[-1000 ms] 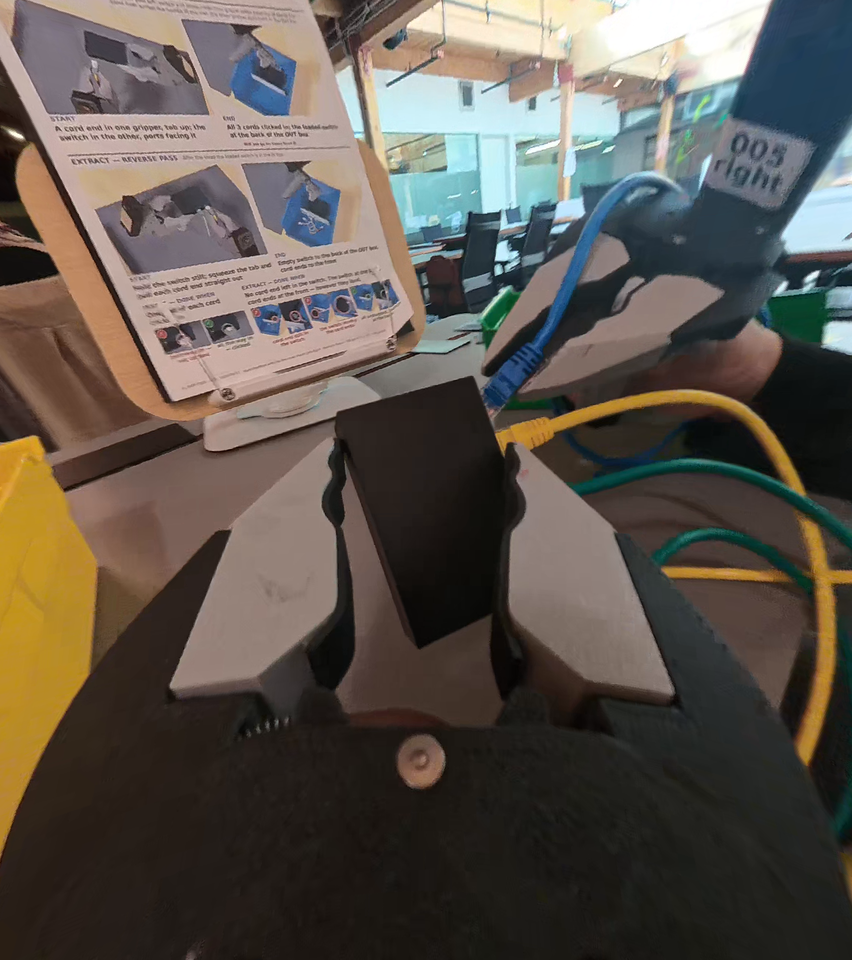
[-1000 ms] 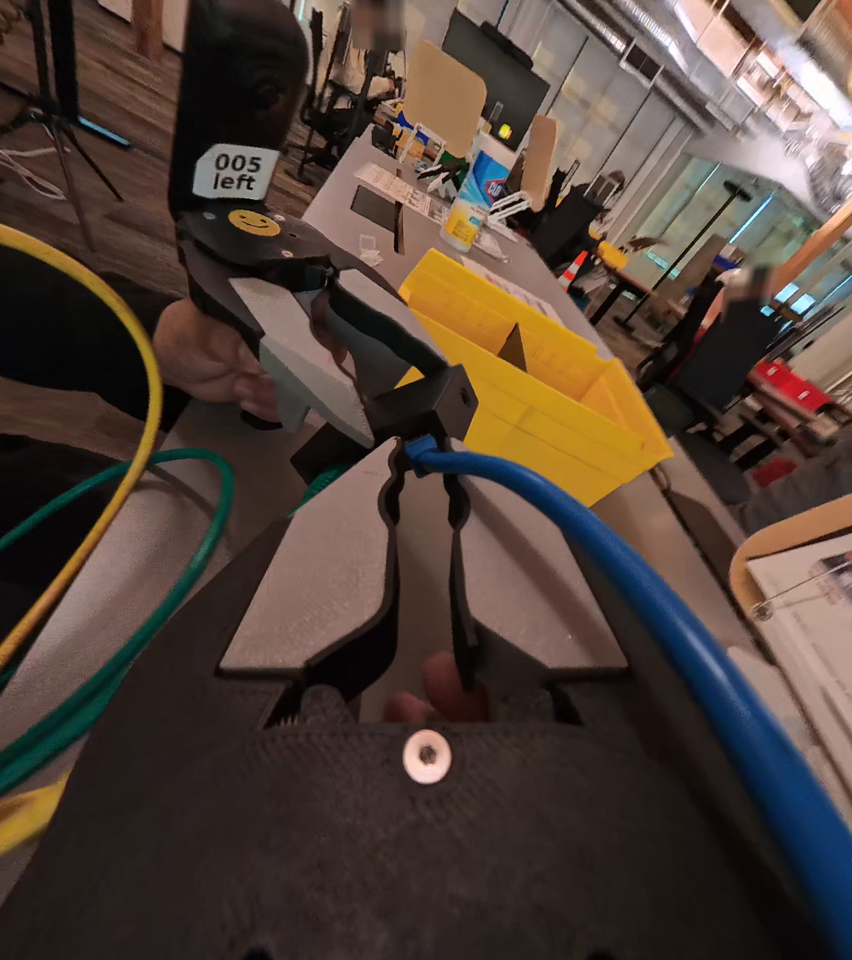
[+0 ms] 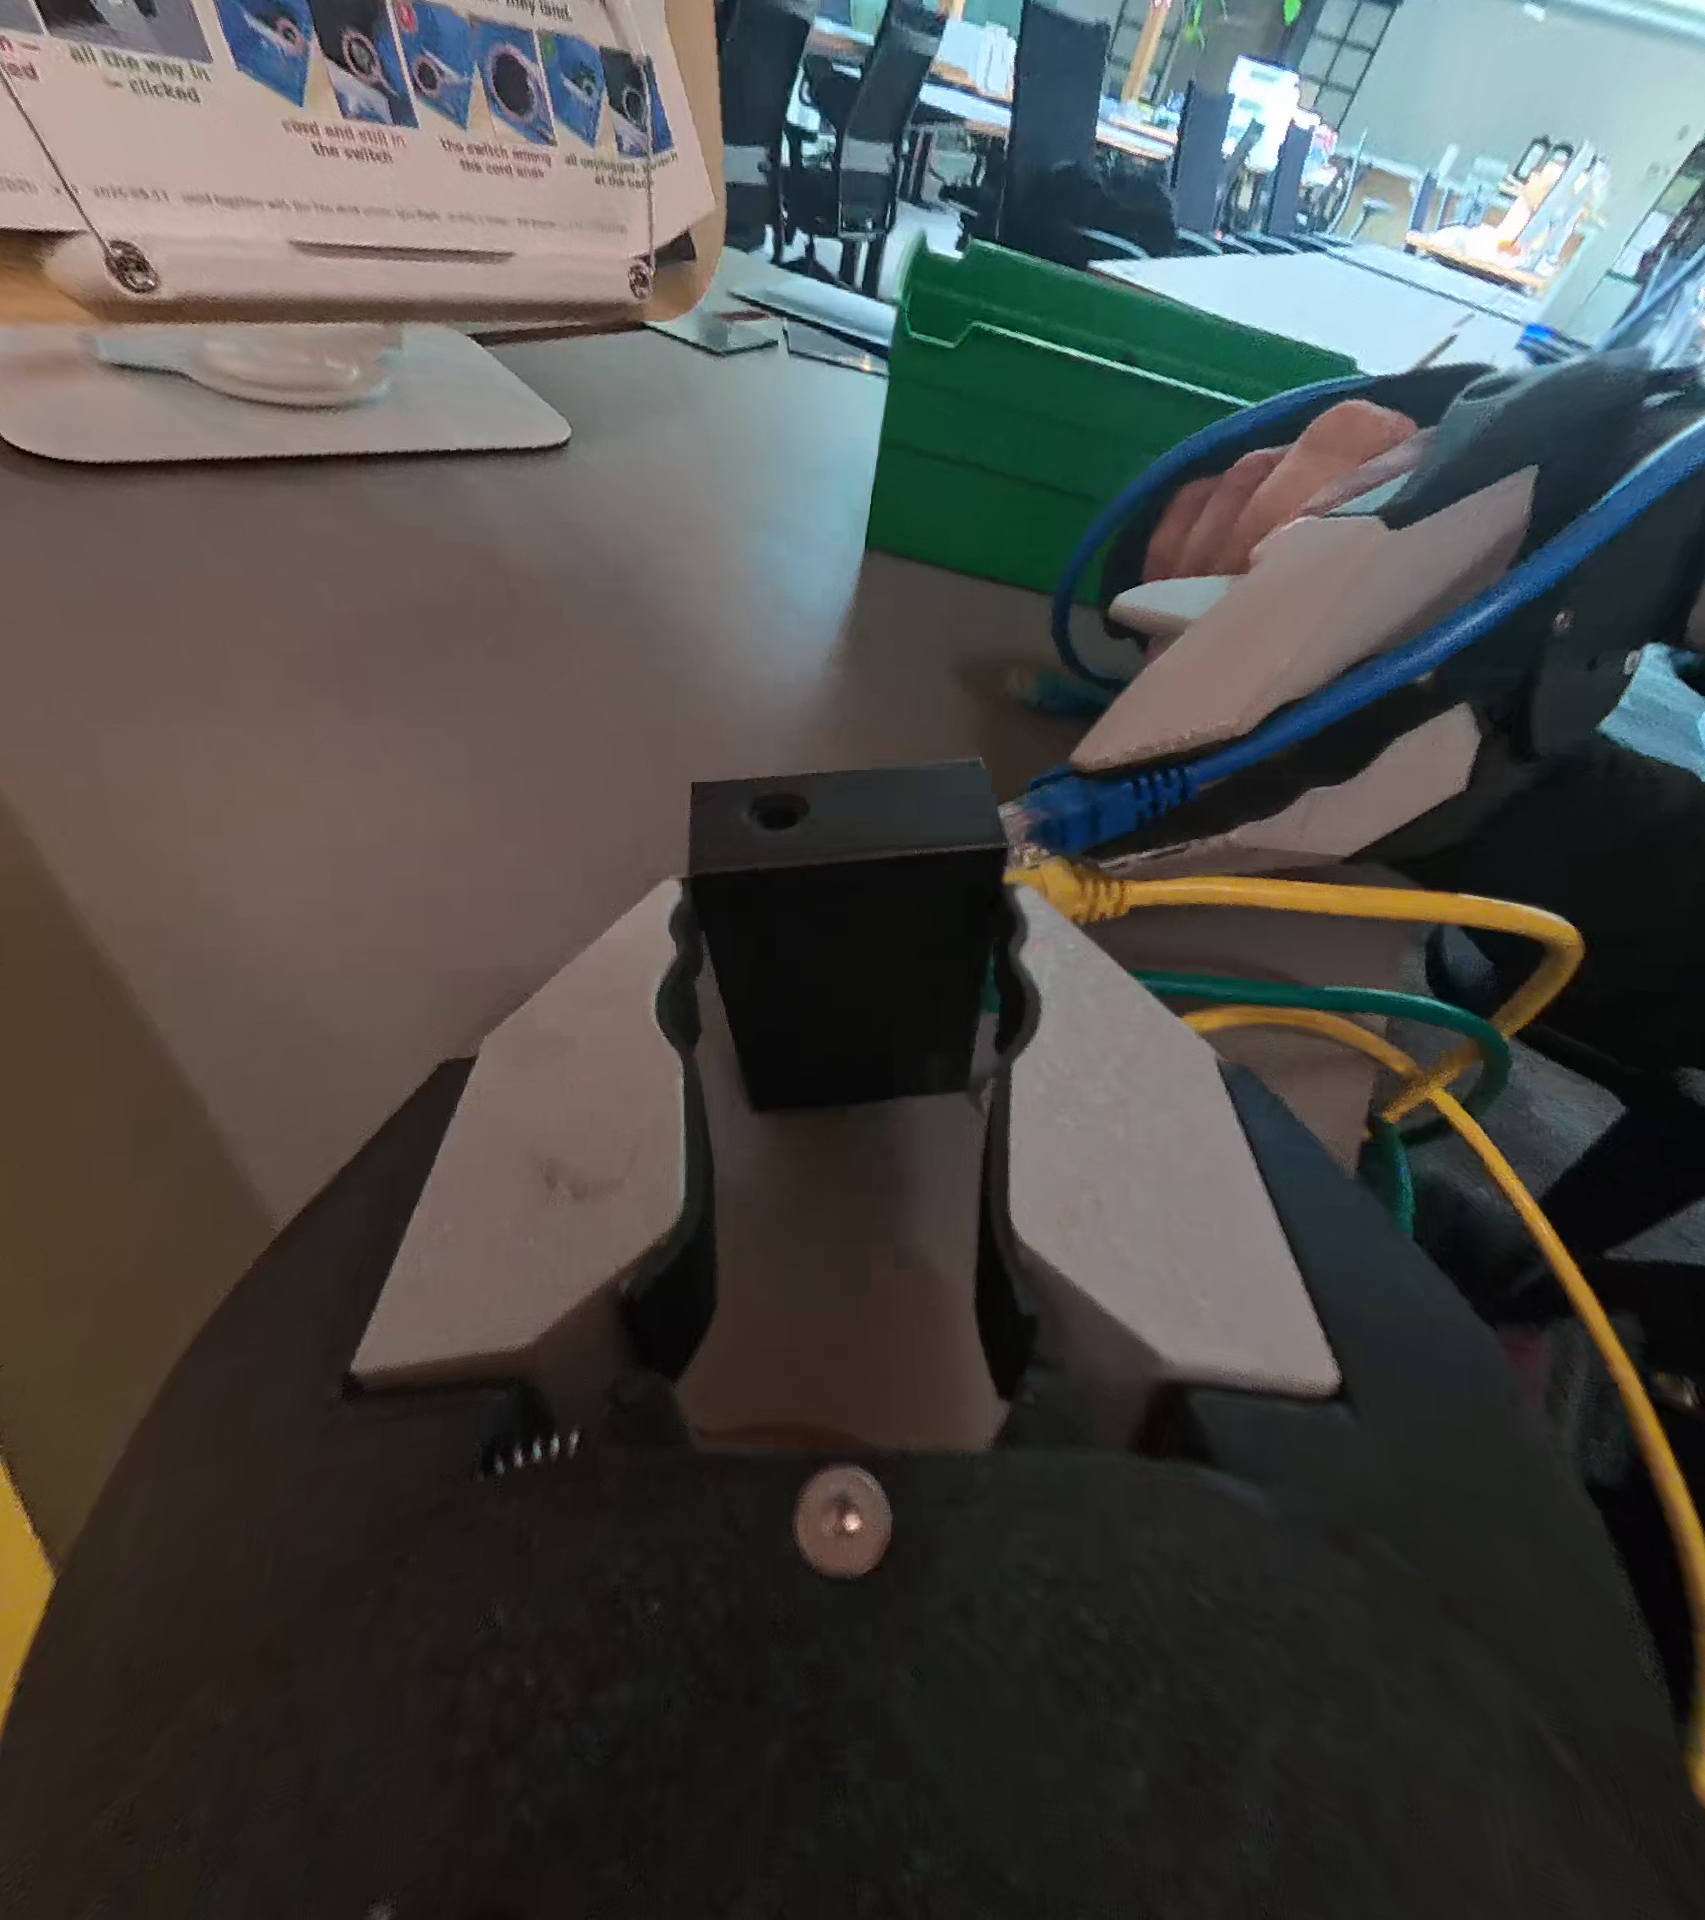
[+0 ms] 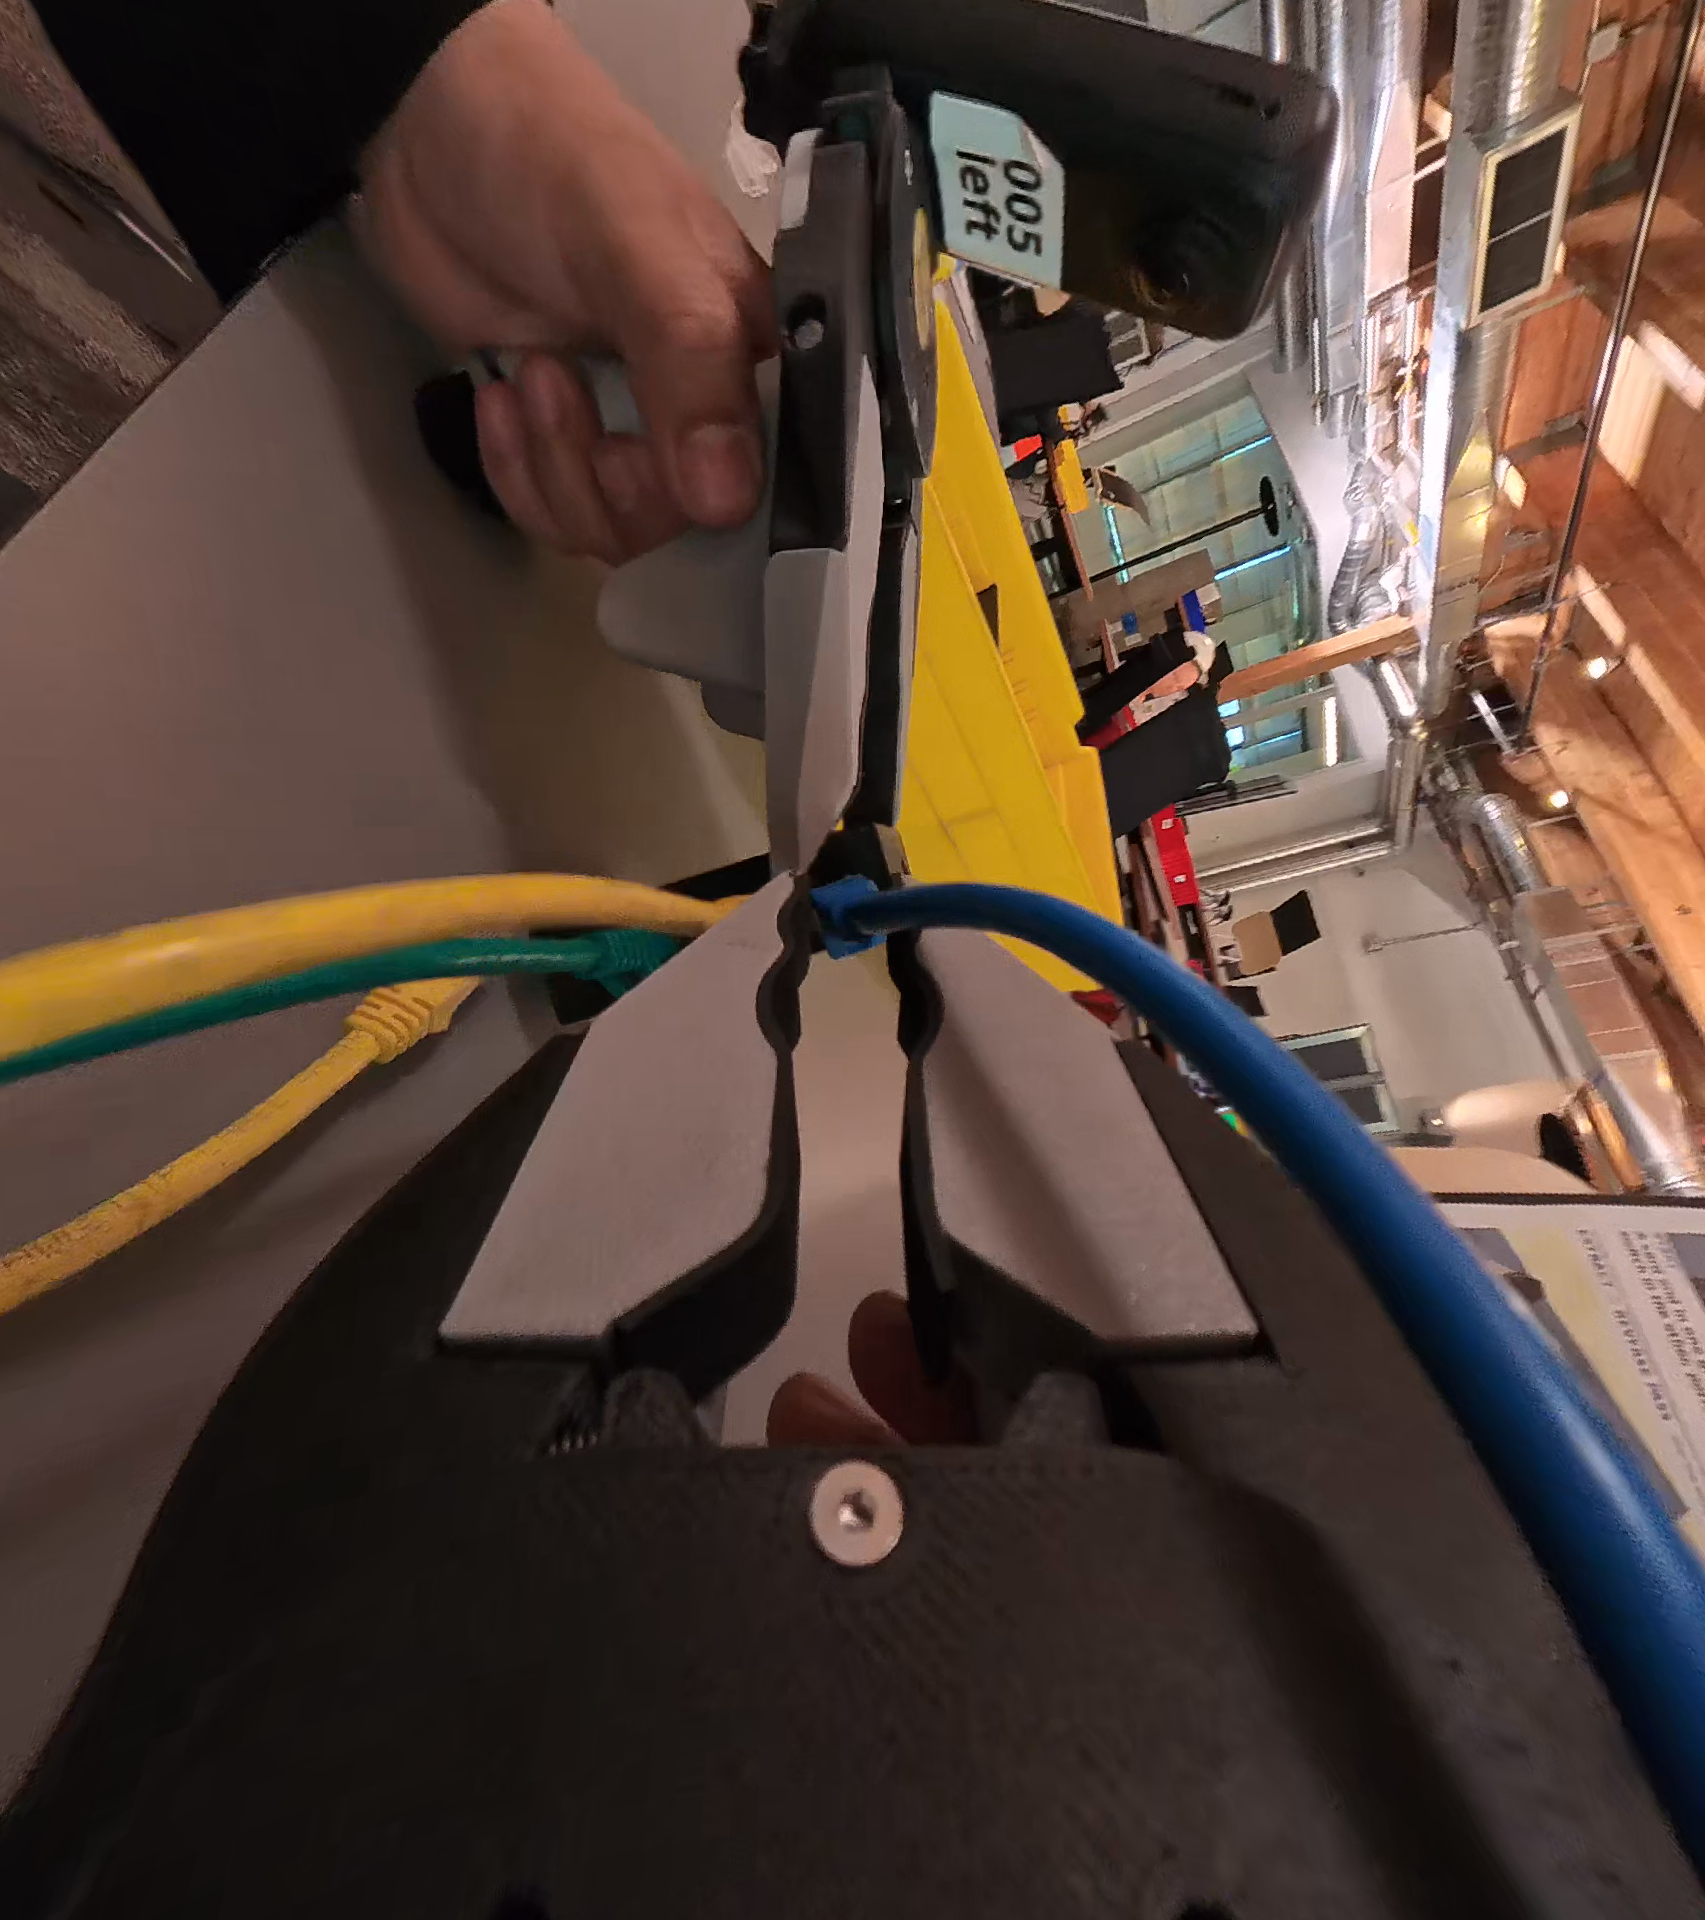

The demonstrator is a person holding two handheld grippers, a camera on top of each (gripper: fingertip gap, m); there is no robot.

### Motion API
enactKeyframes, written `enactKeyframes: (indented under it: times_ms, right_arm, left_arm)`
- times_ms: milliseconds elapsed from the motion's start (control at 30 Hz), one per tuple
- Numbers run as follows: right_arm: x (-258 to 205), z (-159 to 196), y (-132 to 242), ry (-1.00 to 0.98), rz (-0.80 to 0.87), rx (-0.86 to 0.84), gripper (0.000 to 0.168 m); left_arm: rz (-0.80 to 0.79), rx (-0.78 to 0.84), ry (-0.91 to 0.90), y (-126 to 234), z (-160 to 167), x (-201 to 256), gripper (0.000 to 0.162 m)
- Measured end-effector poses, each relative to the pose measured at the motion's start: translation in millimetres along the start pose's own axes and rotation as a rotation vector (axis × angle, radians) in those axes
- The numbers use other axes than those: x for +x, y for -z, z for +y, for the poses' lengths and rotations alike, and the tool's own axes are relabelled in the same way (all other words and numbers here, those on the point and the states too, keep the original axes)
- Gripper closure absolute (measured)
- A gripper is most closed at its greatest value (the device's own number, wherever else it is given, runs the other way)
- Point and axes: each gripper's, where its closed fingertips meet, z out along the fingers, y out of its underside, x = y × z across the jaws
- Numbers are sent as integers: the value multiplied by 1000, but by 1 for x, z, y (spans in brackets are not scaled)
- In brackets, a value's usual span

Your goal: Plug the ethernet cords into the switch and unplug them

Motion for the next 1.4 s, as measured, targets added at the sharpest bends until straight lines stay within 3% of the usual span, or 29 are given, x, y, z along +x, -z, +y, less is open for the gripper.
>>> enactKeyframes:
  times_ms: [367, 733, 900, 967, 1033, 1400]
  right_arm:
    - [-1, 0, -2, -53, 2, 37, 157]
    - [0, 10, -6, -486, -102, 2, 157]
    - [-2, 7, -8, -702, -126, 5, 143]
    - [0, 13, -11, -672, -53, -36, 157]
    - [1, 14, -10, -631, -19, -54, 158]
    - [-9, 21, -11, -762, -13, -119, 152]
  left_arm:
    - [73, -35, 69, 1, 5, -2, 107]
    - [-138, -40, -71, -1, 6, -9, 108]
    - [-191, -30, -50, -3, 5, -10, 107]
    - [-199, -29, -51, -3, 5, -10, 108]
    - [-210, -25, -45, -3, 4, -11, 108]
    - [-228, -22, -46, -2, 4, -12, 107]
